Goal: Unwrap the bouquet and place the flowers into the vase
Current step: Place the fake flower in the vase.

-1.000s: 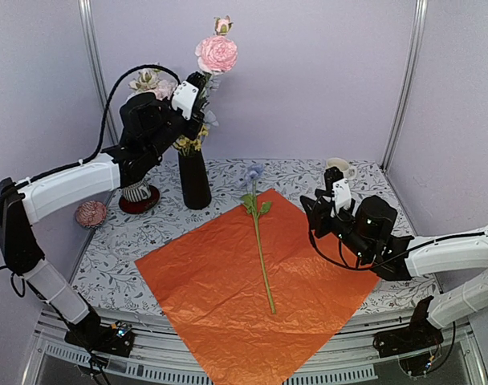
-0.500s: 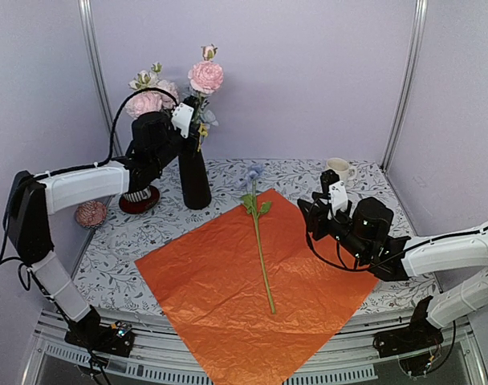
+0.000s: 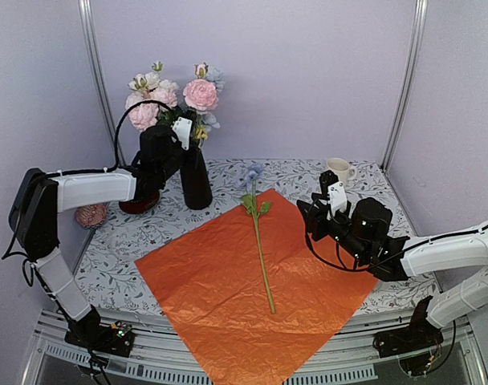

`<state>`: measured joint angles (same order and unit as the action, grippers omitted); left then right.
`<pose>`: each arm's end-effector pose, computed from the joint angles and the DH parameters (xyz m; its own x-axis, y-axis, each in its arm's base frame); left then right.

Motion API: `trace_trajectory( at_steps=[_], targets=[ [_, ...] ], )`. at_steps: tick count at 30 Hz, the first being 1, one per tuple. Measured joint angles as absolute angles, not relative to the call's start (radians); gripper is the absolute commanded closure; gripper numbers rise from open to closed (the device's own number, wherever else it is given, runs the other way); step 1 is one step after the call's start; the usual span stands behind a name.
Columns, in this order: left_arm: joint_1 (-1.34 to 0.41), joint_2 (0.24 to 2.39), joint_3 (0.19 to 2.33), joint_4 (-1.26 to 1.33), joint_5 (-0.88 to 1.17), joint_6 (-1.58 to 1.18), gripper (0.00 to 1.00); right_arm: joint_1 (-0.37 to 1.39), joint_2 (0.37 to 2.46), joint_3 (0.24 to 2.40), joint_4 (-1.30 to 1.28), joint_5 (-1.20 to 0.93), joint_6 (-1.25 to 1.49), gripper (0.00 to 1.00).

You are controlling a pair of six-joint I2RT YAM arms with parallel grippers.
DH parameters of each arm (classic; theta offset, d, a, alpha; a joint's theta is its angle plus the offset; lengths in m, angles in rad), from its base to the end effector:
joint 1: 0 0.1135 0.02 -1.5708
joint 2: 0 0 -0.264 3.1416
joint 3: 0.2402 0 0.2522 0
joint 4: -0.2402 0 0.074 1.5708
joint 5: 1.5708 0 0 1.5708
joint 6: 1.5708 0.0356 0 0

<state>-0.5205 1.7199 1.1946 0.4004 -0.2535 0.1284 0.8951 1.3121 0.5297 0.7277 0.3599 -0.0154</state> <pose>0.3591 -0.1956 0.2901 -0.0732 0.1848 -0.9800 0.2772 0.9477 0.1580 0.1822 0.2072 0.2327 -0.0263 -0.0559 -0.9981 -0.5108 0.8590 -0.0346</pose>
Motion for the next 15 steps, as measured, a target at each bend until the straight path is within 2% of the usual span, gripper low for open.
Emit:
trace_trajectory(
  at_steps=[2, 5, 15],
  targets=[
    [-0.521, 1.72, 1.195, 0.389, -0.255, 0.117, 0.65, 0.895, 1.312, 0.53, 0.727, 0.36, -0.015, 0.54],
    [-0.521, 1.72, 1.19, 0.372, -0.255, 0.103, 0.59, 0.895, 1.312, 0.53, 0.727, 0.36, -0.015, 0.54],
    [-0.521, 1.646, 1.093, 0.338, -0.228, 0.059, 0.51, 0.895, 1.343, 0.533, 0.719, 0.352, -0.015, 0.53]
  ],
)
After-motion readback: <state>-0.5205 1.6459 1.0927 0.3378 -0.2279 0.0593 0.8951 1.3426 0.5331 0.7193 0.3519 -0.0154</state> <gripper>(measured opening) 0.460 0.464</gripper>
